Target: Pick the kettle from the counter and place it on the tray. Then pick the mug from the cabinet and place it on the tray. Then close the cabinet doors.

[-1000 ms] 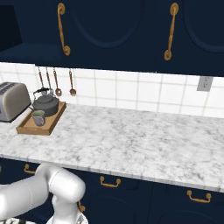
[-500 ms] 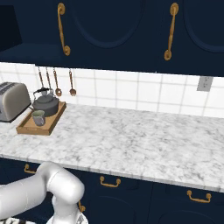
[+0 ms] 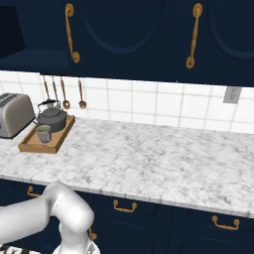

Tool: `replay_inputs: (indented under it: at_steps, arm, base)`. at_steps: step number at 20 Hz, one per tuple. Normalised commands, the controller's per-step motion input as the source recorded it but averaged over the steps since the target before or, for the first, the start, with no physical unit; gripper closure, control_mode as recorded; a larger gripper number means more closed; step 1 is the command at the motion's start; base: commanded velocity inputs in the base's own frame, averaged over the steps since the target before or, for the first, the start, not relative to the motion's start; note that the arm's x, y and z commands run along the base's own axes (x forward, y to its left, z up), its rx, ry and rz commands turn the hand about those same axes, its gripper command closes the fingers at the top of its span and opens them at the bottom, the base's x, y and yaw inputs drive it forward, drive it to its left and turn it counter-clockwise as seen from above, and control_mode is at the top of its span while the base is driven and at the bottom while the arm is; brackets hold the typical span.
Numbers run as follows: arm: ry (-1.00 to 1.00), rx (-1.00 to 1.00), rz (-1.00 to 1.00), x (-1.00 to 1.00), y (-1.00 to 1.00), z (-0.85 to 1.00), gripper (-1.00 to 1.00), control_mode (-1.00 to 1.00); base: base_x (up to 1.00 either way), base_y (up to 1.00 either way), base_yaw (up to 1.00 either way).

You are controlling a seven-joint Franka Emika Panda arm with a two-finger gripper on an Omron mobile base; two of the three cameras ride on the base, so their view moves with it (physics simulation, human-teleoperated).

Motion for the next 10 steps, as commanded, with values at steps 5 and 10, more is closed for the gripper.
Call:
replay_inputs:
  at_steps: [5, 10]
  arm:
    - [-0.02, 0.00, -0.19, 0.16, 0.00, 0.11, -1.00, -1.00]
    - [-0.02, 0.00, -0.18, 0.15, -0.11, 0.15, -1.00, -1.00]
  base:
    - [0.00, 0.00, 0.00]
    - [0.00, 0.00, 0.00]
